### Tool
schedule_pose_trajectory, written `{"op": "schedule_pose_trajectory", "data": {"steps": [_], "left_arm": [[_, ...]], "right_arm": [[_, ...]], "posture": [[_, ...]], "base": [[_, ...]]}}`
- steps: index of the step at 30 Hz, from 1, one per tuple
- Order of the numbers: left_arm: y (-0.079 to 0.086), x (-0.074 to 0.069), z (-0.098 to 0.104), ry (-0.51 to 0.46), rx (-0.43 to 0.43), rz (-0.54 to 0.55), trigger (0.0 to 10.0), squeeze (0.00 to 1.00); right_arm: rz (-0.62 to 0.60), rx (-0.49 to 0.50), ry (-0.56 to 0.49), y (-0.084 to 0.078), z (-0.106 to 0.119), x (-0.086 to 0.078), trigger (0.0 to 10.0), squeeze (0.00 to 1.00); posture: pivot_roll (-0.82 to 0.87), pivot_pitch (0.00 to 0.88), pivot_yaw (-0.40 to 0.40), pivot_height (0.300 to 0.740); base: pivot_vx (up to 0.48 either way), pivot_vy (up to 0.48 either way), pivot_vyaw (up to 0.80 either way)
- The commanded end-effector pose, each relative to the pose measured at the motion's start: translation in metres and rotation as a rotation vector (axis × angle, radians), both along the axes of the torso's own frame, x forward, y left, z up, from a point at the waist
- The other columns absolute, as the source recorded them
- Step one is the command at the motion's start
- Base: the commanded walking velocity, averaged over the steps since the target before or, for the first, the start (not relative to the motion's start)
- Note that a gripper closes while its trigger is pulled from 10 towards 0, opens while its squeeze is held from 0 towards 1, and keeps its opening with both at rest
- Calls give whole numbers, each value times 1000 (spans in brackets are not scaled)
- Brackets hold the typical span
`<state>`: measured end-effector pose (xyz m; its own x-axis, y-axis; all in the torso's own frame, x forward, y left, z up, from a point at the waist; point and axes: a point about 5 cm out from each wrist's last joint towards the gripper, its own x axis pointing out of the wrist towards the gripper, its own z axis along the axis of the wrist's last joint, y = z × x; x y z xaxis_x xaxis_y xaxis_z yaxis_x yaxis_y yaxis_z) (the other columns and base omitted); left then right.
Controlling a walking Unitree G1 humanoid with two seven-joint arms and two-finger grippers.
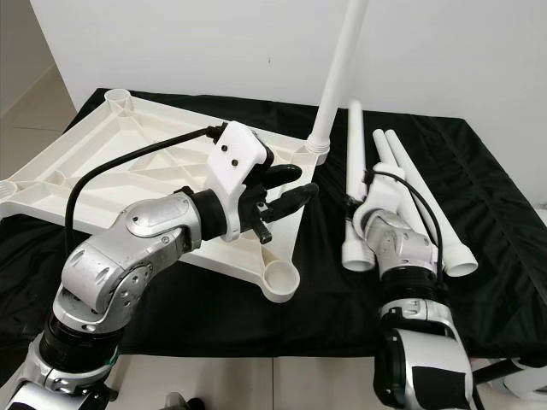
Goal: Building children table
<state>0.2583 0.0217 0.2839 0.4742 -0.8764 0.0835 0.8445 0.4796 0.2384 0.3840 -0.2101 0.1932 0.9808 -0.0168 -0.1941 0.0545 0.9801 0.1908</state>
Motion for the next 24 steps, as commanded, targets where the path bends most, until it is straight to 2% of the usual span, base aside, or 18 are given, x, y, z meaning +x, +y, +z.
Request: {"op": "schedule_pose_trajectory", "data": {"steps": [1, 2, 3, 5, 6, 9, 11, 18, 24], "left_arm": [[0, 4, -5, 14, -2, 42, 10000, 0], [0, 4, -5, 14, -2, 42, 10000, 0], [3, 9, -9, 28, 2, 70, 10000, 0], [4, 12, -11, 36, 4, 85, 10000, 0], [6, 15, -14, 51, 2, 95, 10000, 0], [9, 19, -17, 72, -1, 105, 10000, 0], [11, 22, -19, 82, 1, 109, 10000, 0], [20, 36, -31, 117, 24, 120, 10000, 0], [21, 43, -36, 124, 39, 111, 10000, 0]], "right_arm": [[11, -8, -72, -1, 9, -1, 10000, 0], [11, -8, -72, -1, 9, -1, 10000, 0], [15, -10, -154, -1, 15, -5, 10000, 0], [15, -7, -194, -2, 17, -6, 10000, 0], [48, 39, -223, -1, 18, -8, 10000, 0], [97, 85, -276, -2, 19, -12, 10000, 0], [114, 82, -312, -2, 21, -15, 10000, 0], [69, 107, -409, -11, 19, -29, 10000, 0], [26, 123, -490, -17, 20, -39, 10000, 0]], "posture": [[-64, 96, -41, 740], [-64, 96, -41, 740], [-61, 95, -41, 740], [-61, 95, -41, 740], [-59, 98, -40, 740], [-58, 100, -39, 740], [-60, 102, -34, 740], [-74, 107, -12, 740], [-81, 109, -3, 740]], "base": [[0, 0, 0], [0, 0, 0], [0, 0, 0], [0, 0, 0], [0, 0, 0], [0, 0, 0], [0, 0, 0], [0, 0, 0], [0, 0, 0]]}}
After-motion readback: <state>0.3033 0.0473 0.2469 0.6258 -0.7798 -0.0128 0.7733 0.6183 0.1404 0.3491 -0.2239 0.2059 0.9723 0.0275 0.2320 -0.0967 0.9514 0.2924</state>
